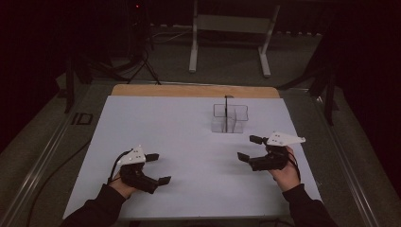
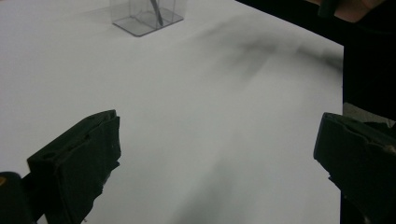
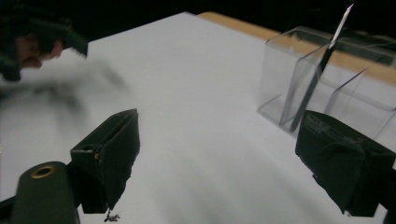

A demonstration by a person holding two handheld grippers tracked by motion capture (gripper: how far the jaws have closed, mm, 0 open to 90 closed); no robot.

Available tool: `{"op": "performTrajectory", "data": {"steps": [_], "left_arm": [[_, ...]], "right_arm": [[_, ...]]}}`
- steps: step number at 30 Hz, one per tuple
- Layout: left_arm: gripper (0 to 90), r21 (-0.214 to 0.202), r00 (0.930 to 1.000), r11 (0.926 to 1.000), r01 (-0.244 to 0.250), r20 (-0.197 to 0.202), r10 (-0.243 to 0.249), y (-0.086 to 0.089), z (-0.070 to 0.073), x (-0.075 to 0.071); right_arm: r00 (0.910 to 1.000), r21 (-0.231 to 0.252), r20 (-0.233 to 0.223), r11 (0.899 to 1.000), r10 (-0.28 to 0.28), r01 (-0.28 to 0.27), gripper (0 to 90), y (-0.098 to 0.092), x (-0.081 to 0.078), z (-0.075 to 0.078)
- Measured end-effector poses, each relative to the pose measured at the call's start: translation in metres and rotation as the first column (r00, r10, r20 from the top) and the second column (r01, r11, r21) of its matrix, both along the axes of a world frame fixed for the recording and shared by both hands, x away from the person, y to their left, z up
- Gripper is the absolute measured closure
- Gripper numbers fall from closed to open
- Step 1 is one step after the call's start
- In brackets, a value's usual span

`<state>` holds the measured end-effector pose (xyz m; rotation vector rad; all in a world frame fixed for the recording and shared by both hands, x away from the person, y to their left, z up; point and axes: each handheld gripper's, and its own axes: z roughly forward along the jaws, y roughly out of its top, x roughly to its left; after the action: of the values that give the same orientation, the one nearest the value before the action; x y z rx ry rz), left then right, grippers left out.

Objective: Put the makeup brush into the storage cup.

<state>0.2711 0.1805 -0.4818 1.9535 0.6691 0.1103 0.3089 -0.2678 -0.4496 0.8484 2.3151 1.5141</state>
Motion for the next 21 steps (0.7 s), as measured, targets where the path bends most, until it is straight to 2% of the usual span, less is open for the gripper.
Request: {"op": "performTrajectory", "data": {"steps": [7,10,12,16,18,21], "left_arm": [[1.8,-0.003,1.0000,1.0000,-0.006,-0.004,0.006,0.018,-0.003,-0.007],[1.8,-0.009,1.0000,0.9999,0.006,0.000,-0.006,0.024,-0.005,-0.012],[1.8,-0.009,0.9999,0.9999,0.006,0.012,-0.006,0.028,-0.007,-0.015],[1.8,-0.022,0.9999,0.9997,-0.010,0.005,0.011,0.036,-0.011,-0.018],[1.8,-0.019,0.9998,0.9996,-0.019,0.003,0.019,0.039,-0.013,-0.019],[1.8,-0.009,0.9994,0.9994,-0.034,0.002,0.034,0.042,-0.016,-0.022]], "right_arm": [[0.9976,0.001,-0.036,0.998,0.059,-0.059,13.9,-0.008,-0.010,-0.012],[0.9980,-0.007,-0.035,0.999,0.053,-0.053,14.0,-0.011,-0.014,-0.016],[0.9973,0.006,-0.041,0.998,0.060,-0.060,14.0,-0.013,-0.017,-0.020],[0.9949,-0.003,-0.057,0.997,0.083,-0.083,14.0,-0.016,-0.022,-0.027],[0.9942,-0.015,-0.060,0.996,0.089,-0.090,14.3,-0.017,-0.025,-0.030],[0.9934,-0.007,-0.067,0.996,0.093,-0.094,14.5,-0.021,-0.028,-0.033]]}}
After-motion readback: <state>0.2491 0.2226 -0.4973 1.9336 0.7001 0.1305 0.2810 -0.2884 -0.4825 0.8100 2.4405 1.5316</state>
